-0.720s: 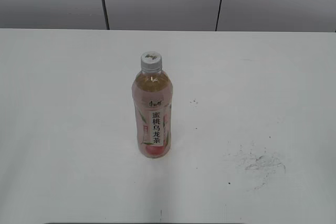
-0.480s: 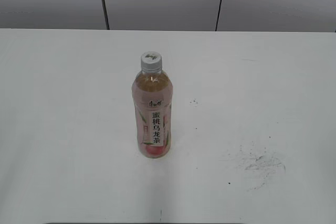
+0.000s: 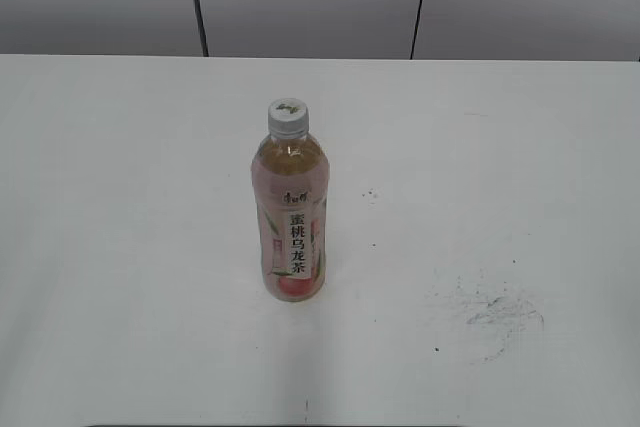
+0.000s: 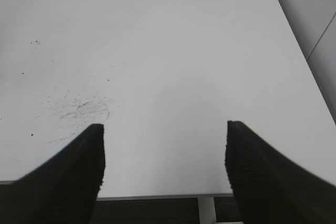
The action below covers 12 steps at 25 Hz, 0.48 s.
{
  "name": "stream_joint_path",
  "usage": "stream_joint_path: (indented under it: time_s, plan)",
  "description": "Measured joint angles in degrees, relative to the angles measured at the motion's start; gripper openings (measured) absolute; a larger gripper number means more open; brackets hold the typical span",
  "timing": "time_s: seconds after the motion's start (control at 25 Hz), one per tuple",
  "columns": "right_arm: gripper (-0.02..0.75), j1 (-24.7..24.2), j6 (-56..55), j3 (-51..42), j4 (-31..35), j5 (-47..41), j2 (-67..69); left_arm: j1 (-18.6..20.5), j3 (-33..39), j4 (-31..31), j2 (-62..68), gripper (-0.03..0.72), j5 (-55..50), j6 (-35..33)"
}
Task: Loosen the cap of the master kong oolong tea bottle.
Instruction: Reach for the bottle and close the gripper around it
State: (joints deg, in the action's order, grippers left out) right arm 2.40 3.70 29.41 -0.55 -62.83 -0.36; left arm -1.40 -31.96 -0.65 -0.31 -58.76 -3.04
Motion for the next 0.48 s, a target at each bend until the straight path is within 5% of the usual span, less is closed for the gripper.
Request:
stream_joint_path:
  time_s: [0.48]
  plan:
    - [0.535, 0.0, 0.0, 0.0, 0.0, 0.0, 0.0, 0.0, 0.0, 0.0, 0.0, 0.563, 0.0, 0.0]
